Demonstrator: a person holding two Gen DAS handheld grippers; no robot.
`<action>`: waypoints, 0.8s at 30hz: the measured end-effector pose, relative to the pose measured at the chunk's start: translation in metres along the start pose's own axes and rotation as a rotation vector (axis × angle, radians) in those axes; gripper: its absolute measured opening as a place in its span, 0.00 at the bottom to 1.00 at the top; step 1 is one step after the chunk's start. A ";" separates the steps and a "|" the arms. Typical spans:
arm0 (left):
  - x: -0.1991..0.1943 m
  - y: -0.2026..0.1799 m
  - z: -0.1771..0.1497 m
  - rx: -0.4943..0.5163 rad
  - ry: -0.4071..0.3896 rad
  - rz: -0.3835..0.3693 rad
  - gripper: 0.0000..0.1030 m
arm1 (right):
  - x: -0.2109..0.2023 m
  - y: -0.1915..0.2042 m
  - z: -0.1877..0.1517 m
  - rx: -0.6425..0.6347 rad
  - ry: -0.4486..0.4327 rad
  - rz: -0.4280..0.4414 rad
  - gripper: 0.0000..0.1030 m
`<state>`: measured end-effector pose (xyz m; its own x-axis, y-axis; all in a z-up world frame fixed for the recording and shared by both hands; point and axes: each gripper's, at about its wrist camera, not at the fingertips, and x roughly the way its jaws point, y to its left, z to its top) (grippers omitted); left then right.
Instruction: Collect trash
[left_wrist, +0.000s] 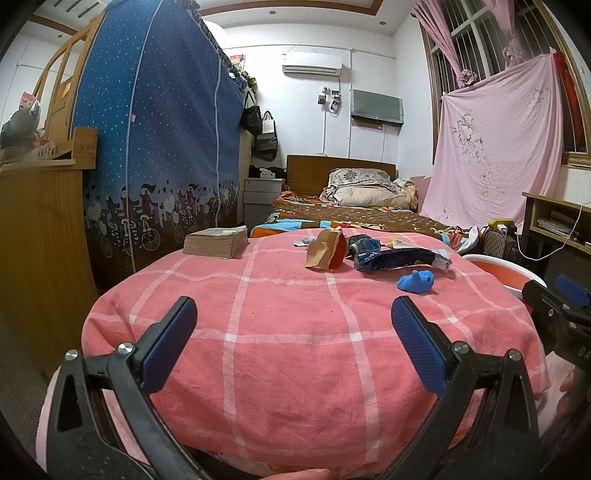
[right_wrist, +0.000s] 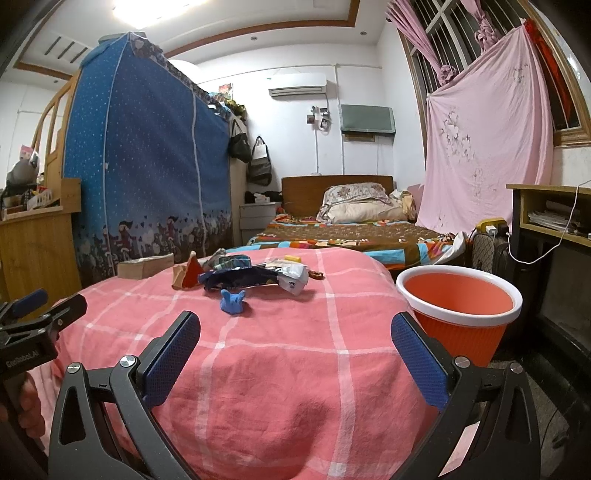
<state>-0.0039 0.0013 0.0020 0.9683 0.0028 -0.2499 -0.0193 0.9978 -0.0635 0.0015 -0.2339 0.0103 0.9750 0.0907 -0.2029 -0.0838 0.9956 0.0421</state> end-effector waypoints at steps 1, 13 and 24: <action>0.000 0.000 0.000 0.000 0.000 0.000 0.87 | 0.000 0.000 0.000 0.000 0.000 0.000 1.00; 0.000 -0.001 0.000 0.001 -0.001 0.001 0.87 | 0.000 -0.001 0.001 0.002 0.003 0.001 1.00; -0.001 -0.001 0.000 0.002 -0.002 0.001 0.87 | 0.001 -0.002 0.000 0.003 0.004 0.001 1.00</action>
<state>-0.0046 0.0005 0.0019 0.9688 0.0039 -0.2479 -0.0197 0.9979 -0.0611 0.0023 -0.2354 0.0106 0.9741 0.0922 -0.2066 -0.0847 0.9954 0.0452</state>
